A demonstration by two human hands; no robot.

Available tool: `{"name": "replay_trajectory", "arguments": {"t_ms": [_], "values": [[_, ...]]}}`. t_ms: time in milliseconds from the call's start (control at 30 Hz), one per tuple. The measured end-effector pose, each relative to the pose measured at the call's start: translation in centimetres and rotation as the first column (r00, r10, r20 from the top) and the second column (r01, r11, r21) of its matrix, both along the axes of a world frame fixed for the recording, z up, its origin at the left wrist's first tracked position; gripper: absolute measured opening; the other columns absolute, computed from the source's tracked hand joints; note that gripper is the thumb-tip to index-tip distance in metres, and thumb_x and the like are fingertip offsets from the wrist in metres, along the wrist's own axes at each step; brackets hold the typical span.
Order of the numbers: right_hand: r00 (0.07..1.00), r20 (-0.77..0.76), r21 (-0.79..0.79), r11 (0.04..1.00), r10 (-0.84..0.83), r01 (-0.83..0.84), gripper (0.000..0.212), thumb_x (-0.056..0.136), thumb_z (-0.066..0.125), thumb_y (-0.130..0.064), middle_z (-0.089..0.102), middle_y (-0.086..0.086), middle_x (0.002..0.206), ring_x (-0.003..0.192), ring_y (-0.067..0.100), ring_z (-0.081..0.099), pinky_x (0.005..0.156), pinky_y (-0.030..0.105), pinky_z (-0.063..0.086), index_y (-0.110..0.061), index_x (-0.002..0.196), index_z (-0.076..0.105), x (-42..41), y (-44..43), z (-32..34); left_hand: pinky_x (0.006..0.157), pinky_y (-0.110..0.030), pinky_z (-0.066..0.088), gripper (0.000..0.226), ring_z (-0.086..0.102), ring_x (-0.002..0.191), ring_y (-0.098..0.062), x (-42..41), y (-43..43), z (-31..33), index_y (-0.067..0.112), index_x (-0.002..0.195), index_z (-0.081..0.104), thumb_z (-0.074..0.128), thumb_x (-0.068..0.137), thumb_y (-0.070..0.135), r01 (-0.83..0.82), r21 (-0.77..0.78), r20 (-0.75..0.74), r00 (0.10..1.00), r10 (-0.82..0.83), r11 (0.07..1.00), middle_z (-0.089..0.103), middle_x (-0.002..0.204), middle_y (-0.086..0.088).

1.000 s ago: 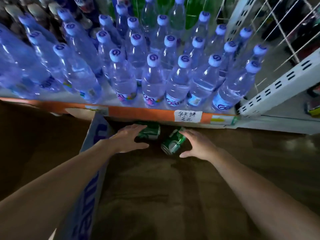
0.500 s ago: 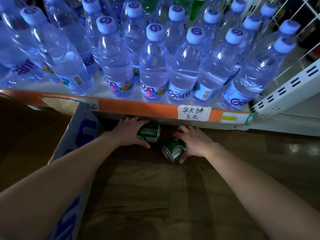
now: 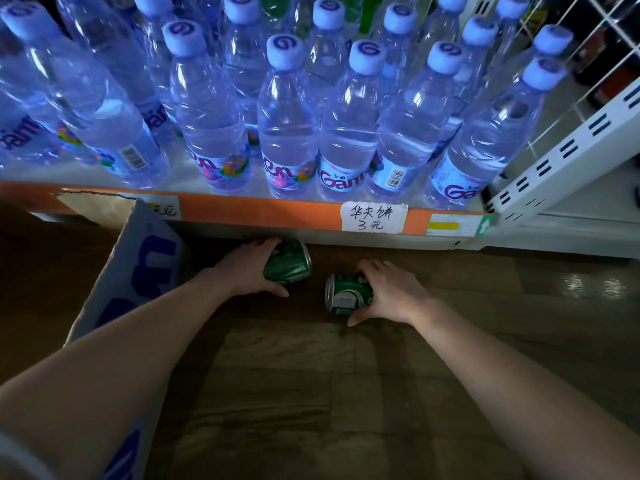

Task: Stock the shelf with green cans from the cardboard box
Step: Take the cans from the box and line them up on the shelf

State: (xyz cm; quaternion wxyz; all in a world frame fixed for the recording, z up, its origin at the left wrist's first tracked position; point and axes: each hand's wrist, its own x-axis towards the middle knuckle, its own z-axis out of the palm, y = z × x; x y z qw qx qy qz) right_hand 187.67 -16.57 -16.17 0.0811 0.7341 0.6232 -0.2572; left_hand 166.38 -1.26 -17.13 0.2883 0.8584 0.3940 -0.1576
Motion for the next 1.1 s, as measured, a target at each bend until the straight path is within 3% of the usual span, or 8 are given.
{"name": "replay_trajectory", "arguments": {"t_ms": [167,333,600,733,933,1100], "values": [[0.997,0.057,-0.064,0.997,0.043,-0.039,0.104,0.057,0.074,-0.066,0.045,0.004,0.133,0.118,0.026,0.049,0.084,0.036,0.046,-0.020,0.140,0.031,0.1,-0.5,0.5,0.100,-0.029,0.038,0.099,0.043,0.126,-0.021,-0.1,-0.7,-0.3,0.019,0.139,0.030,0.080,0.060,0.053,-0.092,-0.045,0.066,0.993,0.094,0.995,0.041,0.140,-0.005],[0.997,0.080,-0.070,0.998,0.014,-0.008,0.095,0.060,0.073,-0.066,0.051,0.004,0.126,0.107,0.025,0.057,0.069,0.030,0.041,-0.019,0.134,0.037,0.2,-1.1,0.7,0.090,-0.028,0.042,0.091,0.049,0.117,-0.020,-0.6,-1.1,0.0,0.021,0.131,0.037,0.079,0.059,0.057,-0.053,0.002,0.023,0.998,0.053,0.999,0.048,0.132,-0.003],[0.995,0.090,-0.079,0.996,-0.040,0.047,0.089,0.062,0.072,-0.067,0.053,0.001,0.119,0.102,0.021,0.057,0.072,0.028,0.040,-0.021,0.130,0.039,0.7,-3.3,4.3,0.087,-0.028,0.044,0.078,0.052,0.109,-0.014,-2.6,-2.8,4.4,0.026,0.132,0.037,0.072,0.069,0.055,0.038,-0.090,-0.067,0.997,-0.044,0.995,0.050,0.128,0.004],[0.992,0.098,-0.082,0.993,-0.077,0.085,0.091,0.061,0.071,-0.068,0.051,0.000,0.127,0.111,0.022,0.055,0.083,0.032,0.044,-0.021,0.132,0.037,-0.1,-4.7,9.9,0.084,-0.031,0.046,0.075,0.054,0.102,-0.016,-3.6,-4.0,10.4,0.027,0.131,0.035,0.071,0.071,0.054,0.068,-0.104,-0.069,0.995,-0.076,0.992,0.053,0.124,0.002],[0.995,0.071,-0.069,0.995,-0.073,0.077,0.088,0.064,0.070,-0.067,0.050,0.001,0.127,0.112,0.022,0.054,0.081,0.031,0.041,-0.020,0.131,0.037,-2.1,-6.4,22.2,0.090,-0.032,0.039,0.077,0.051,0.110,-0.017,-4.7,-5.5,23.3,0.029,0.131,0.036,0.072,0.069,0.055,0.138,-0.068,-0.082,0.986,-0.143,0.988,0.051,0.128,0.004],[0.997,0.057,-0.017,0.999,-0.050,0.051,0.090,0.063,0.072,-0.066,0.049,0.002,0.133,0.116,0.022,0.052,0.089,0.034,0.045,-0.019,0.133,0.038,-3.5,-7.2,34.4,0.091,-0.027,0.035,0.082,0.048,0.117,-0.018,-5.3,-6.4,35.7,0.027,0.137,0.033,0.075,0.070,0.049,0.139,-0.068,0.004,0.990,-0.139,0.988,0.049,0.133,0.004]]}}
